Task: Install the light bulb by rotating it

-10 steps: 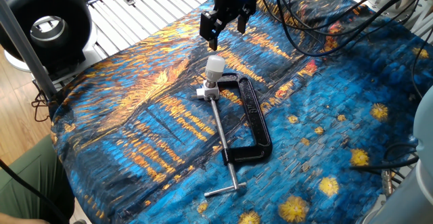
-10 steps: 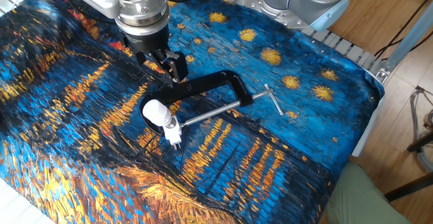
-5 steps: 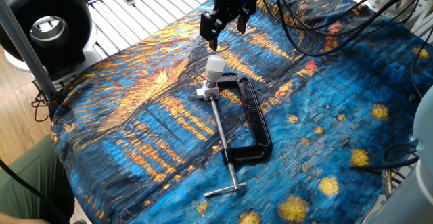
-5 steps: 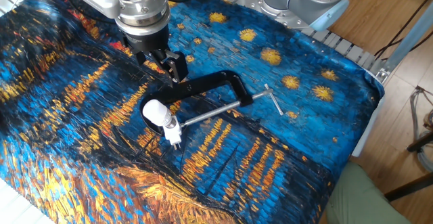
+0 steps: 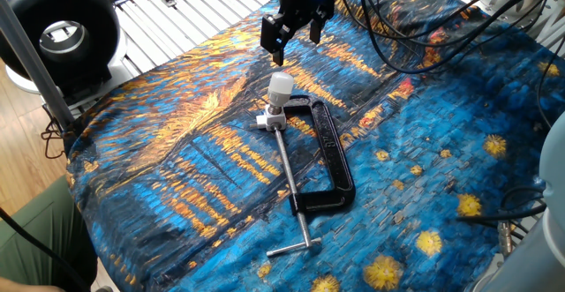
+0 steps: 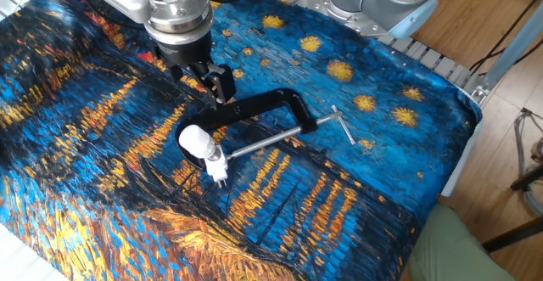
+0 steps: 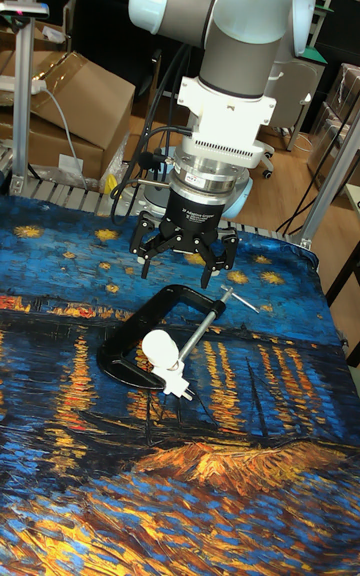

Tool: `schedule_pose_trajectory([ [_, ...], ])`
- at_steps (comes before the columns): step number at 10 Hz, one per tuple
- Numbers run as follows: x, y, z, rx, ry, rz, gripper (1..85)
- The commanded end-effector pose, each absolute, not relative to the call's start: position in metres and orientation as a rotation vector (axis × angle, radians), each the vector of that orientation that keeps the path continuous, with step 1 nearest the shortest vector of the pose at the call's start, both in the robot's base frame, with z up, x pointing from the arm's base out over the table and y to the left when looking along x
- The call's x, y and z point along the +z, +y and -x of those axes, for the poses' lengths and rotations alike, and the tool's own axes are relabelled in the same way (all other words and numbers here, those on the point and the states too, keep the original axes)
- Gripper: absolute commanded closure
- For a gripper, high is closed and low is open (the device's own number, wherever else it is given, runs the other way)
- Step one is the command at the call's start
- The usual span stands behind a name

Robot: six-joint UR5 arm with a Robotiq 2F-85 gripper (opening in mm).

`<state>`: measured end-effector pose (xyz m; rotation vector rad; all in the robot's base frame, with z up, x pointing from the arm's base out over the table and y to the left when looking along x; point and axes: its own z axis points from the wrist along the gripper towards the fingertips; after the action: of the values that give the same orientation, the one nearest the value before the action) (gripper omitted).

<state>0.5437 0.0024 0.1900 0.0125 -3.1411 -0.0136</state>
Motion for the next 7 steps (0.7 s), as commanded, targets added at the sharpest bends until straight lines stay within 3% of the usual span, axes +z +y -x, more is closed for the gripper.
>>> schedule_pose_trajectory([
  [1, 0.1907, 0.0204, -0.5586, -0.102, -3.192, -0.249, 84.7],
  [7, 0.1909, 0.0292, -0.5608, -0.158, -3.203, -0.184, 84.7],
])
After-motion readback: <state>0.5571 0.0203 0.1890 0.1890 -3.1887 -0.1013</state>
